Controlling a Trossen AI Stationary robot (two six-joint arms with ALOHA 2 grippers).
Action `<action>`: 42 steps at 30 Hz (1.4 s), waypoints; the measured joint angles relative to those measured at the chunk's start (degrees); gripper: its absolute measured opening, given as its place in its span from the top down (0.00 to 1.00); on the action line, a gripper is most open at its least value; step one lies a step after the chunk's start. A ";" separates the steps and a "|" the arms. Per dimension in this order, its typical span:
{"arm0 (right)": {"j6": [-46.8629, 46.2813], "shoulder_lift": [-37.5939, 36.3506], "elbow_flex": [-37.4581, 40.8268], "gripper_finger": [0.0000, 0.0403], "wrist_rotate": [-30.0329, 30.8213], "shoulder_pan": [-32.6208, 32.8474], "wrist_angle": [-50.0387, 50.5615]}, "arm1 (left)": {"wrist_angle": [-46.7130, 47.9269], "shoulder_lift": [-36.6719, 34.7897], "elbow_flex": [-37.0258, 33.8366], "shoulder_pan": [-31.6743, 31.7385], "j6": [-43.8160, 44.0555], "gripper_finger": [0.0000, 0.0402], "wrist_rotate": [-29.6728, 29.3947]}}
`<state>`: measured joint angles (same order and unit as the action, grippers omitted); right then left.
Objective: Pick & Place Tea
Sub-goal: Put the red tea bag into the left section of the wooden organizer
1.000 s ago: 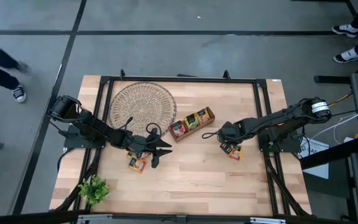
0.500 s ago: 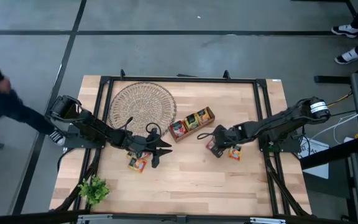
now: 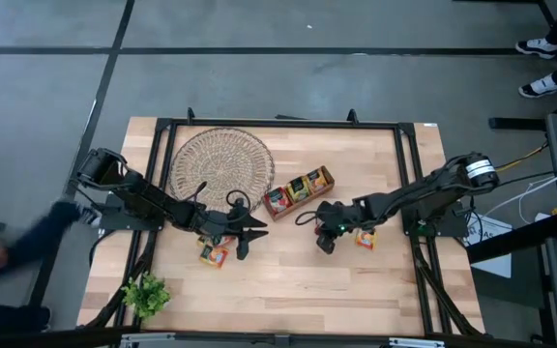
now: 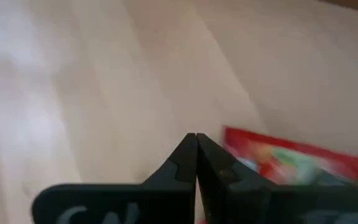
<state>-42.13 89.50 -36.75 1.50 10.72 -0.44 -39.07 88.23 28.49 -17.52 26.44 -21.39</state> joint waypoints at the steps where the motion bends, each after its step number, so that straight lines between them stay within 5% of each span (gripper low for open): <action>1: 0.48 -0.24 -1.16 0.98 0.56 0.00 3.38 | 0.00 0.00 0.00 0.00 0.00 0.72 0.02; 8: 0.39 -0.42 -9.23 0.98 7.44 -0.01 22.43 | 0.02 0.00 0.00 0.00 -0.02 0.73 0.11; 15: -5.74 0.39 -7.10 0.98 8.50 0.17 25.82 | 0.02 0.00 0.00 0.00 -0.06 0.72 0.03; 22: -9.45 3.20 -7.11 0.98 7.08 2.36 21.34 | 0.10 0.00 0.02 0.00 0.01 0.72 0.09; 31: -11.06 11.73 -8.85 0.98 4.04 4.85 3.69 | 0.24 0.20 0.07 0.00 1.59 0.74 -0.03; 42: 4.85 22.38 -22.84 0.98 6.07 3.49 -1.92 | 0.66 0.20 0.07 -0.47 5.00 0.74 2.69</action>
<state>-37.29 111.88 -59.59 7.57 14.21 -2.36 -38.41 88.42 28.56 -17.99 31.44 -18.70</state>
